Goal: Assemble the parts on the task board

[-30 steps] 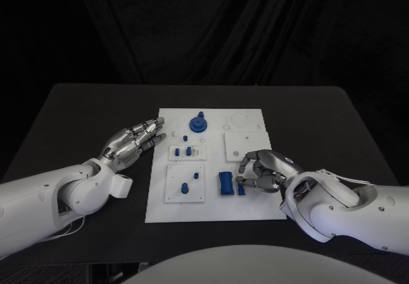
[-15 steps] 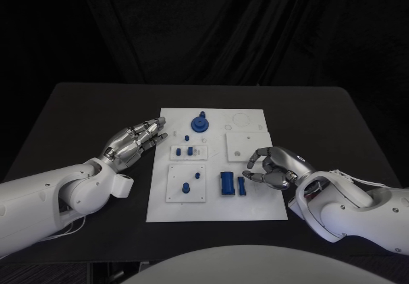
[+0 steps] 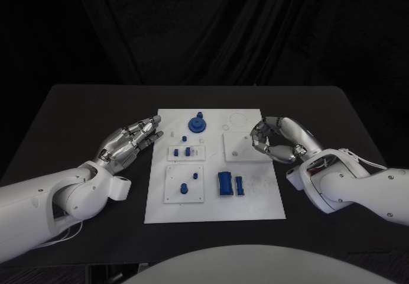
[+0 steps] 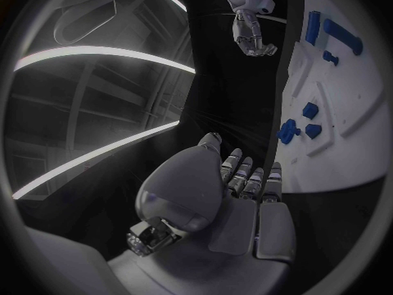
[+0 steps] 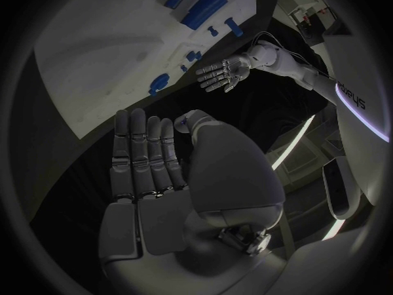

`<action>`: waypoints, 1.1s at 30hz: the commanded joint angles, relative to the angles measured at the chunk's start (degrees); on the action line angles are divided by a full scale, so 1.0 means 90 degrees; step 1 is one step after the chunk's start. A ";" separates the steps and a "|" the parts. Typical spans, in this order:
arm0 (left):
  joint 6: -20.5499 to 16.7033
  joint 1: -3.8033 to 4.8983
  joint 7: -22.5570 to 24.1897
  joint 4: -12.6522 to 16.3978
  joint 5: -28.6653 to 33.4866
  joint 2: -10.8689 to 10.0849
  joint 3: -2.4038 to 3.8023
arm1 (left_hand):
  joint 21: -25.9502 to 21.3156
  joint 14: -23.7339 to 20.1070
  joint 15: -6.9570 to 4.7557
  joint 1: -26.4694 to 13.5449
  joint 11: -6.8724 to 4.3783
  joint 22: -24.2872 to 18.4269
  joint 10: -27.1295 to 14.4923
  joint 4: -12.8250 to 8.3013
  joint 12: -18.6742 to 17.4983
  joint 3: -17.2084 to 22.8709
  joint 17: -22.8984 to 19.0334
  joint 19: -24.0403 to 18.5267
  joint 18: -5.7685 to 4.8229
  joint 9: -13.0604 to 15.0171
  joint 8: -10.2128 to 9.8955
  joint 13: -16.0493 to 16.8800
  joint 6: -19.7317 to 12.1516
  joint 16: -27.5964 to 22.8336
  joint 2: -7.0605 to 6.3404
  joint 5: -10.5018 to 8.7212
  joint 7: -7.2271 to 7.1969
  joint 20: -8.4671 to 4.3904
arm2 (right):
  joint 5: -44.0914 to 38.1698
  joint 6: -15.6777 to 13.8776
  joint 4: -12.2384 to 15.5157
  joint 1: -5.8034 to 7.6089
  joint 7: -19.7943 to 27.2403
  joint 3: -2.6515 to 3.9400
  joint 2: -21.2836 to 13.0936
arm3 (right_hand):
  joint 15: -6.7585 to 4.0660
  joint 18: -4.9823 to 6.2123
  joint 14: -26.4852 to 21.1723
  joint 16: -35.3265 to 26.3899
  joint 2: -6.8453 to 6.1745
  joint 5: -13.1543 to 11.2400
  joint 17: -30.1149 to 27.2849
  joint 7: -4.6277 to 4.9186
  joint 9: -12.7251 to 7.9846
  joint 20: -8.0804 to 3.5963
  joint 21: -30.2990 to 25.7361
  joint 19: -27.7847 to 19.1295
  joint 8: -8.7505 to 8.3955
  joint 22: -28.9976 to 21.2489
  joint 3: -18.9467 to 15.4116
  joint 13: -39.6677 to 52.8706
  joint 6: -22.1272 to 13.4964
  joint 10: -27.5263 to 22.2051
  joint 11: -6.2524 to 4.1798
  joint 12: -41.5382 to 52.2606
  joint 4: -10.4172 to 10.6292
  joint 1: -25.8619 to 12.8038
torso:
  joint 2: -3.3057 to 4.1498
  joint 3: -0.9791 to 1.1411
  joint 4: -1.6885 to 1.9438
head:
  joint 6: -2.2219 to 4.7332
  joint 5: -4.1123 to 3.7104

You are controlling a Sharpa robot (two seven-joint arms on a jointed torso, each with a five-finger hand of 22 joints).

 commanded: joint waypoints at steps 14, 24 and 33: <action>-0.0501 -0.0009 0.1032 -0.0111 -0.0518 0.0133 0.0006 | -0.0079 -0.0034 -0.0224 0.0054 -0.0230 -0.0111 -0.0022 0.0162 0.0019 -0.0072 -0.0023 -0.0092 -0.0026 0.0012 0.0041 0.0003 0.0126 -0.0023 -0.0136 0.0090 0.0055 -0.0237 | 0.2602 -0.0061 -0.0621 -0.0280 0.3215 -0.0004 0.0137 | 0.0064 -0.0503 -0.3797 -0.3708 -0.0794 -0.1835 -0.2310 -0.0630 -0.1472 0.0629 -0.1732 -0.4076 -0.1648 -0.5666 -0.2531 -0.2983 -0.1549 -0.3347 -0.0100 -0.1876 0.0110 0.0157 | -0.0359 0.0052 -0.0180 | 0.0000 0.0435; -0.0526 -0.0013 0.0167 -0.0135 -0.0380 0.0168 0.0040 | -0.0260 -0.0034 -0.0938 -0.3663 -0.0563 -0.0416 -0.0695 -0.0487 -0.0483 0.0266 -0.0023 -0.0275 -0.0251 -0.0266 -0.0393 -0.0220 -0.0686 -0.0023 -0.0763 -0.1215 -0.0344 -0.0649 | 0.2512 -0.0037 -0.0736 -0.0311 0.2953 0.0038 0.0220 | -0.0293 -0.0883 -0.4487 -0.4058 -0.0345 -0.3805 -0.2532 -0.1077 -0.1793 -0.0088 -0.1850 -0.4604 -0.2890 -0.6118 -0.2272 -0.3695 -0.2413 -0.3737 -0.0451 -0.2691 -0.0621 -0.3031 | -0.0366 0.0071 -0.0184 | 0.0064 0.0443; -0.1618 -0.0118 -0.0069 -0.0101 -0.0201 0.0412 0.0365 | -0.0260 -0.0034 -0.0938 -0.5486 -0.1058 -0.0416 -0.0695 -0.0831 -0.0740 0.0884 -0.0023 -0.0275 -0.0838 -0.0266 -0.0393 -0.0220 -0.1147 -0.0023 -0.1063 -0.1861 -0.0932 -0.0834 | 0.3604 0.0154 -0.1053 -0.0380 0.2992 0.0397 0.0704 | -0.0484 -0.0883 -0.4487 -0.4641 -0.0008 -0.4705 -0.2532 -0.1077 -0.2247 -0.0436 -0.1850 -0.4604 -0.3520 -0.6750 -0.2051 -0.4023 -0.2845 -0.4287 -0.1082 -0.3156 -0.0980 -0.4681 | -0.0614 0.0174 -0.0298 | 0.0610 0.0502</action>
